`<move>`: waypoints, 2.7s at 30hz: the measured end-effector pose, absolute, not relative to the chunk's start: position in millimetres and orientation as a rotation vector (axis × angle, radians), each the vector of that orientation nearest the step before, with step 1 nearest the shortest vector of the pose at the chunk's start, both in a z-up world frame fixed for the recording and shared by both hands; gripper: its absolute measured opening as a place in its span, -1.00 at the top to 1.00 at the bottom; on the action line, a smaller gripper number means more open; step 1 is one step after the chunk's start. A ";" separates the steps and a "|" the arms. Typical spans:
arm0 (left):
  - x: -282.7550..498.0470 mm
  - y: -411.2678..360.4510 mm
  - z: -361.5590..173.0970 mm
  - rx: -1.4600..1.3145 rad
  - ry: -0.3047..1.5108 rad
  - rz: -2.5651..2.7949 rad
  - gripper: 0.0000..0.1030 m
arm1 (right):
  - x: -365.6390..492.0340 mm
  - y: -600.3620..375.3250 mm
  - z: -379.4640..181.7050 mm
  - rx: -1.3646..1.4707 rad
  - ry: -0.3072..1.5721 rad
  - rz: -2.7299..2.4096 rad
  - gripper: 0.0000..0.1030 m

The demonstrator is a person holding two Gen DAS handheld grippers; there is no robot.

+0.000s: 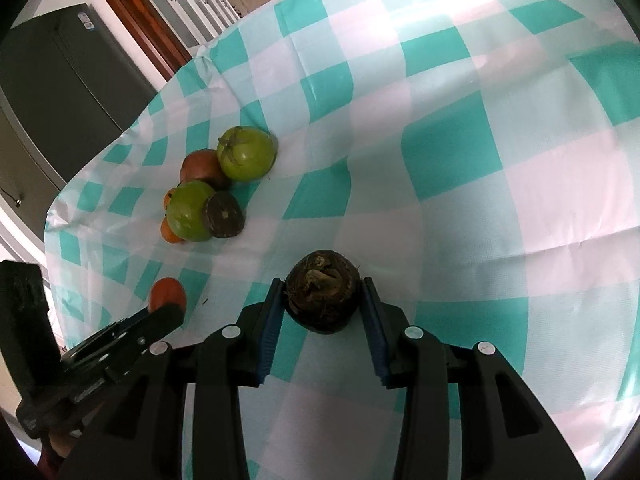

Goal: Organize fruits
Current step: 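Grasp a dark brown fruit with the right tool while the left tool grasps a red tomato, then carry both fruits to the white box and release them inside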

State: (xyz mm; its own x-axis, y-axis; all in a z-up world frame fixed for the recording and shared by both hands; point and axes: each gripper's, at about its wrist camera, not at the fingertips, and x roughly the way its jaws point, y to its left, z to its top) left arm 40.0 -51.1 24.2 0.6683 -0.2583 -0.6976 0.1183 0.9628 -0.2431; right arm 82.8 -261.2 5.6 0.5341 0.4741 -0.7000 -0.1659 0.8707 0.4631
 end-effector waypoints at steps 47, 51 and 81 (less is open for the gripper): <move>-339.6 215.4 11.5 -0.167 0.713 0.195 0.36 | -266.8 84.7 52.8 -0.361 0.782 0.973 0.24; -356.9 240.6 2.0 -0.165 0.718 0.273 0.36 | -295.5 116.8 35.4 -0.475 0.798 1.074 0.24; -290.0 336.4 -176.0 -0.129 1.330 0.215 0.35 | -395.2 239.5 -145.9 -1.307 0.928 1.250 0.24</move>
State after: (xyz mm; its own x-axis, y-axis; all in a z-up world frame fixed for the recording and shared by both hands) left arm -290.0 336.4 -176.0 0.2233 0.0815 -0.9713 -0.2287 0.9731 0.0290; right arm -395.2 239.5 -145.9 0.1518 0.1259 -0.9804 -0.9749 -0.1441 -0.1695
